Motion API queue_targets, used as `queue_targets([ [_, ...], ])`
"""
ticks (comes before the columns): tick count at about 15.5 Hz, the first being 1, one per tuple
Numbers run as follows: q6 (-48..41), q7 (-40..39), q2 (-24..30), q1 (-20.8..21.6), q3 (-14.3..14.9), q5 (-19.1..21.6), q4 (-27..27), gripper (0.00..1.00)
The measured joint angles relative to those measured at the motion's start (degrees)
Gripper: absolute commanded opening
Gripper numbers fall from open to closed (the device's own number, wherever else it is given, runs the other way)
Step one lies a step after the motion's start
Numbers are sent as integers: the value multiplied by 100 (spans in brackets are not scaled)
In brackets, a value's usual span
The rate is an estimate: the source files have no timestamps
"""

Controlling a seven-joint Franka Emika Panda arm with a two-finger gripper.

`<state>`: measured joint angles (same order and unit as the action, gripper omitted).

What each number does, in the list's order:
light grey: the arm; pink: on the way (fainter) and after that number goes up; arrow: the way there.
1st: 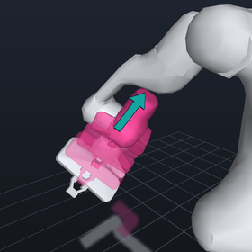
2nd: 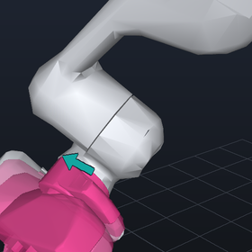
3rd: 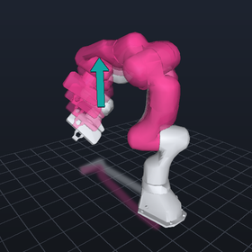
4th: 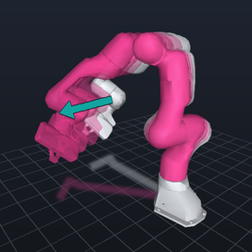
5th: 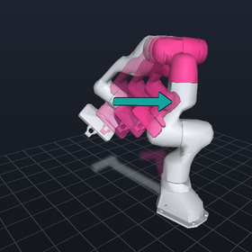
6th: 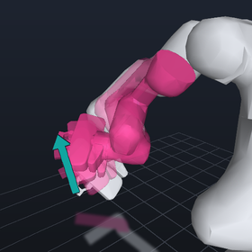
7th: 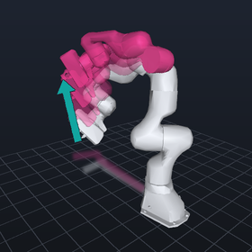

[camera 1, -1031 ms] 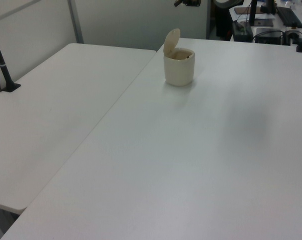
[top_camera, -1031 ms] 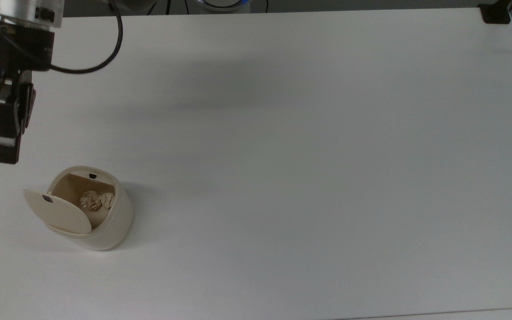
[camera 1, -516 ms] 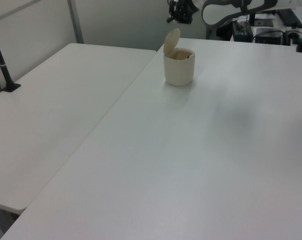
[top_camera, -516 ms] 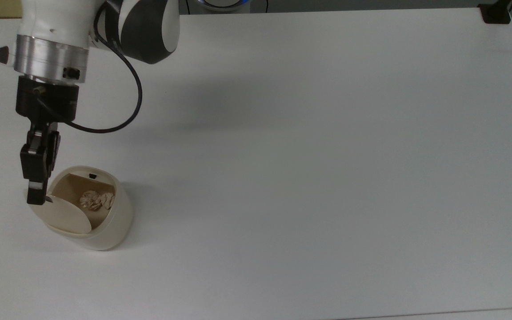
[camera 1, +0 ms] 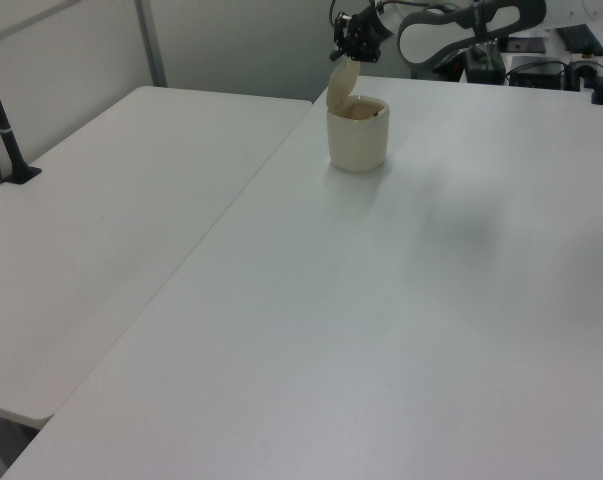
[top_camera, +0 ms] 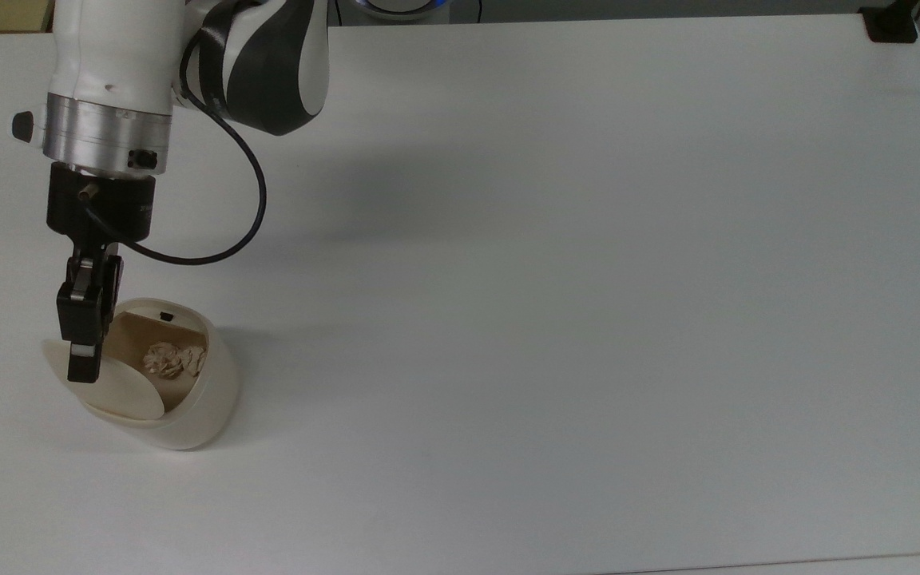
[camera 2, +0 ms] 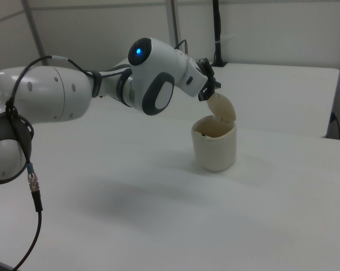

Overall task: Close the trash bin
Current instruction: 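Push the open lid over and down onto the bin rim with the gripper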

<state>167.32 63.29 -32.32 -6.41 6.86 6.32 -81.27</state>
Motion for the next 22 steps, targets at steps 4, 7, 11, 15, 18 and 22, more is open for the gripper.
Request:
queue_targets([
  [4,0,-117,-11,-2,1,-10,-4,0],
  [7,0,-222,-11,-2,1,-10,-37,0],
  [11,0,-357,24,-55,2,-10,-150,0],
  [15,-1,-613,294,-69,-16,-10,-568,0],
  [18,-107,-773,462,-68,-32,-11,-885,0],
  [22,-377,-1009,497,-59,-120,-13,-1022,0],
])
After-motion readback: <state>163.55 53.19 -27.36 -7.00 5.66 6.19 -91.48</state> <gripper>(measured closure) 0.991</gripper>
